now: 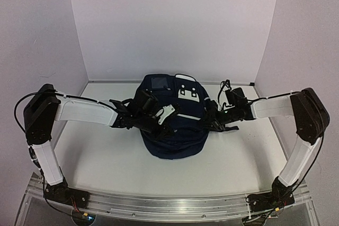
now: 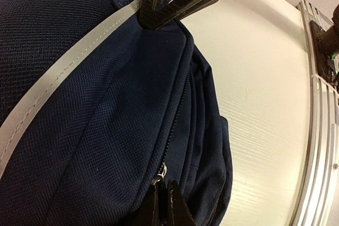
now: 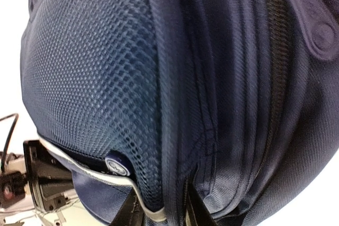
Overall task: Pack the student bag
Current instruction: Zip the student bag at the center of the board.
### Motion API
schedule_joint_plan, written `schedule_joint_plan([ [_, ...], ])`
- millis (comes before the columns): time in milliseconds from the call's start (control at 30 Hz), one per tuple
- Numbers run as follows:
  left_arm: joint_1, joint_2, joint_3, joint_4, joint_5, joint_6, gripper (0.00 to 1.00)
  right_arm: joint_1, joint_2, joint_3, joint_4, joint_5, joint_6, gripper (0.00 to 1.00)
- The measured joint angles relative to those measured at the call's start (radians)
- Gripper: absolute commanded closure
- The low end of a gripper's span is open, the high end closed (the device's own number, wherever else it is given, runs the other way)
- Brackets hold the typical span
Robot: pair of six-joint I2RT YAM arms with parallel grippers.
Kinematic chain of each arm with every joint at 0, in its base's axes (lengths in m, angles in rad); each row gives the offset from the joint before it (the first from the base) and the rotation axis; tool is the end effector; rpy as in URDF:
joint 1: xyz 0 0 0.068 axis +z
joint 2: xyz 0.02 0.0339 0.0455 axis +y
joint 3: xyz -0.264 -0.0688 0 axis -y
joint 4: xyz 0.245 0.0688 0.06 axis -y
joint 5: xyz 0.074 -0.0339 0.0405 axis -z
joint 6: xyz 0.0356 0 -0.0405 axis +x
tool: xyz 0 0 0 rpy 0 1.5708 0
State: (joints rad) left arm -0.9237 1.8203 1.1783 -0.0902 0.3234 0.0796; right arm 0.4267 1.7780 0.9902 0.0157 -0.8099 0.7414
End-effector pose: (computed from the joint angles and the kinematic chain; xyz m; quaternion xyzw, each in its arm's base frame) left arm 0.2306 -0.3239 0.1986 0.4910 0.7589 -0.2987 0.3063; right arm 0.3173 0.1726 0.1718 -0.0186 0.8603 0.4999 0.0980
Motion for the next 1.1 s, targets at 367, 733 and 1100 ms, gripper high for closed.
schedule_joint_plan([
  [367,-0.073,0.140,0.129,0.069,-0.183,-0.118,0.98,-0.001,0.036,0.038,0.119,0.163,0.083,0.72],
  [733,-0.177,0.013,-0.065,0.276,-0.248,-0.244,0.48,-0.057,-0.034,0.038,0.079,0.057,-0.021,0.35],
  [1100,-0.162,-0.187,-0.028,0.049,-0.268,-0.288,0.32,-0.041,-0.308,0.042,-0.268,0.101,-0.435,0.39],
])
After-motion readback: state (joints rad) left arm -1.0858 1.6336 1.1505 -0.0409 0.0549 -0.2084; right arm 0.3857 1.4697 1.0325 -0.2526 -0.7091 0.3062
